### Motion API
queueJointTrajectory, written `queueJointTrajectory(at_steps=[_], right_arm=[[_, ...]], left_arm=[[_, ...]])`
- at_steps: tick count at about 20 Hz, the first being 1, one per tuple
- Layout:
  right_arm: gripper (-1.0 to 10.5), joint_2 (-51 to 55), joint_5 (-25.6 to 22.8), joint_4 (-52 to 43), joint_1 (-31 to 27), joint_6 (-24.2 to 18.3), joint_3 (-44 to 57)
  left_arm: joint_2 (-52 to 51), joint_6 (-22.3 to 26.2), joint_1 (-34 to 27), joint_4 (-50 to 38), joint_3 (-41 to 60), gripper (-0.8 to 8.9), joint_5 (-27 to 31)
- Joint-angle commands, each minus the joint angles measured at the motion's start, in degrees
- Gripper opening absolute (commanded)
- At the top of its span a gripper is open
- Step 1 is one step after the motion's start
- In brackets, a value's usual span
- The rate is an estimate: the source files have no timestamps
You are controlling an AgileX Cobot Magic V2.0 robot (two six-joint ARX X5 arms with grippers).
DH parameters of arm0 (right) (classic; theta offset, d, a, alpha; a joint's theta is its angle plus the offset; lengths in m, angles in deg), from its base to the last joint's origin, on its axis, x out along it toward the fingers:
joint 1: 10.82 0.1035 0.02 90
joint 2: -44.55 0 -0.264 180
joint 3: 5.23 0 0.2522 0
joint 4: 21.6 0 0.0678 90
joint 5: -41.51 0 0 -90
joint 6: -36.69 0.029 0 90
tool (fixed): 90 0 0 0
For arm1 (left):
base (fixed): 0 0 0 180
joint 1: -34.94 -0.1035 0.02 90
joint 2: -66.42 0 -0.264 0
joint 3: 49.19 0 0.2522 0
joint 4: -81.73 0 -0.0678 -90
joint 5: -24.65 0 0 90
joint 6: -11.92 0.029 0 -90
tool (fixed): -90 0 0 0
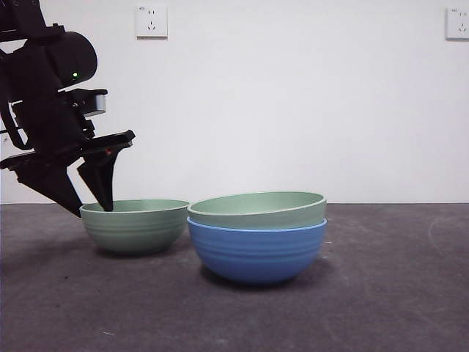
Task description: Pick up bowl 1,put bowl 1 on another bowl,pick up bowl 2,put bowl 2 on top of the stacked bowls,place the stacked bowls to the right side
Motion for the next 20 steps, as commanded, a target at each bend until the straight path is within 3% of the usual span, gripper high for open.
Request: queueJointTrajectory(at_steps=[1, 3, 11, 16, 20], right_arm=[[3.5, 0.1, -0.2, -0.1, 0.1, 0.3, 0.6], [3.5, 0.1, -0.2, -0.1, 0.1, 0.3, 0.6], [3.5, 0.1, -0.2, 0.0, 0.1, 0.4, 0.6], [3.5, 0.1, -0.2, 0.0, 0.1, 0.3, 0.6], [3.5, 0.1, -0.2, -0.1, 0.1, 0.3, 0.6]], left_arm=[[0.4, -0.4, 0.2, 0.2, 0.0, 1.01, -0.1], [0.4, -0.4, 0.2, 0.2, 0.0, -0.14, -0.1], [-0.1, -0.4, 0.2, 0.0, -0.7, -0.08, -0.1], [-4.4, 0.3, 1.0, 8.7, -6.8, -0.08, -2.2], [-9.3, 1.8, 5.7, 13.8, -10.1, -0.08, -4.6]])
